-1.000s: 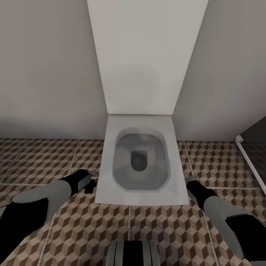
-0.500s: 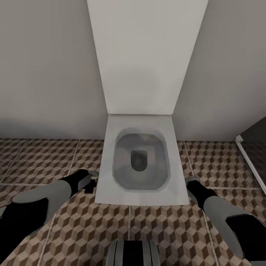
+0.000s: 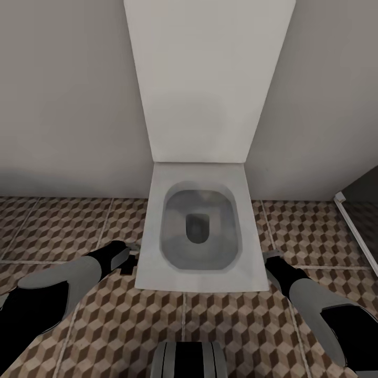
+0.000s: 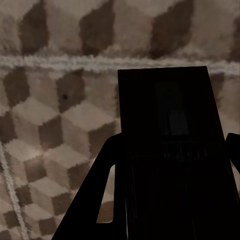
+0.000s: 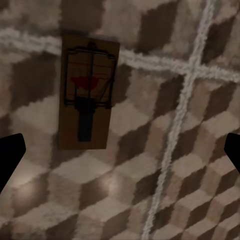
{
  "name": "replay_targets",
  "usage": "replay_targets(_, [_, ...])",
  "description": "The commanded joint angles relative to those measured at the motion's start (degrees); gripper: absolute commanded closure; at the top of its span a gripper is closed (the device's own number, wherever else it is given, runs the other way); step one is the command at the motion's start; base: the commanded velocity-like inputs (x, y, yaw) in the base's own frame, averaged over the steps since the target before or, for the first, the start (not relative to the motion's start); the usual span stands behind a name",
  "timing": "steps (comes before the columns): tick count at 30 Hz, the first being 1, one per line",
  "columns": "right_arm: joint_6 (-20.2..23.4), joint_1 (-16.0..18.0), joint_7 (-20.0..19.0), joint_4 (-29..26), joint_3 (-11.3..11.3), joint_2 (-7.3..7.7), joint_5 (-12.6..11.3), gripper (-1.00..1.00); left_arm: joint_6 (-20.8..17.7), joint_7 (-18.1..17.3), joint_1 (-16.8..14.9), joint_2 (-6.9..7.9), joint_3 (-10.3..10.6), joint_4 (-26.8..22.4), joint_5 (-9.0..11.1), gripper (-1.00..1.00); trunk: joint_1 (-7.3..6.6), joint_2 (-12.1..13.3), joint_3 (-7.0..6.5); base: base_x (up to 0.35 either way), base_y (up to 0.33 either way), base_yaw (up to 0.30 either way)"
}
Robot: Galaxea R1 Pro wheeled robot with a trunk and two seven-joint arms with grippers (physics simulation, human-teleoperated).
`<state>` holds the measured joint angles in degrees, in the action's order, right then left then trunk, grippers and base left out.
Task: Take the four mousetraps from the cabinet in the bathroom and place them on the bathroom floor. Make sure all four end up on the same floor surface, and ensure that at least two of them are either under or directly next to the same bathroom sink.
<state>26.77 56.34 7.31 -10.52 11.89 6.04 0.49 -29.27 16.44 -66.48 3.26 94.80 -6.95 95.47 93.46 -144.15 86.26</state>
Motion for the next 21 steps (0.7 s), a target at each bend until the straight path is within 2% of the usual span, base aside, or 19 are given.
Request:
replay_targets(1, [0.39,0.0,0.07,-0.12,0.24,0.02,0.04,-1.0,-0.08,0.52,-0.05,0.08,0.29,-0.26,0.55,1.0,-0.01,-0.01,0.04,0.0,0.0,0.0])
replay_targets(19, [0.47,0.0,0.02,-0.43,0.24,0.1,0.12,-1.0,-0.08,0.52,-0.05,0.0,0.13,-0.34,0.68,1.0,-0.01,-0.01,0.04,0.0,0.0,0.0])
replay_targets(21, [0.48,0.0,0.01,-0.45,0.24,0.11,0.12,-1.0,-0.08,0.52,-0.05,0.0,0.12,-0.34,0.68,1.0,0.04,-0.04,0.48,0.0,0.0,0.0])
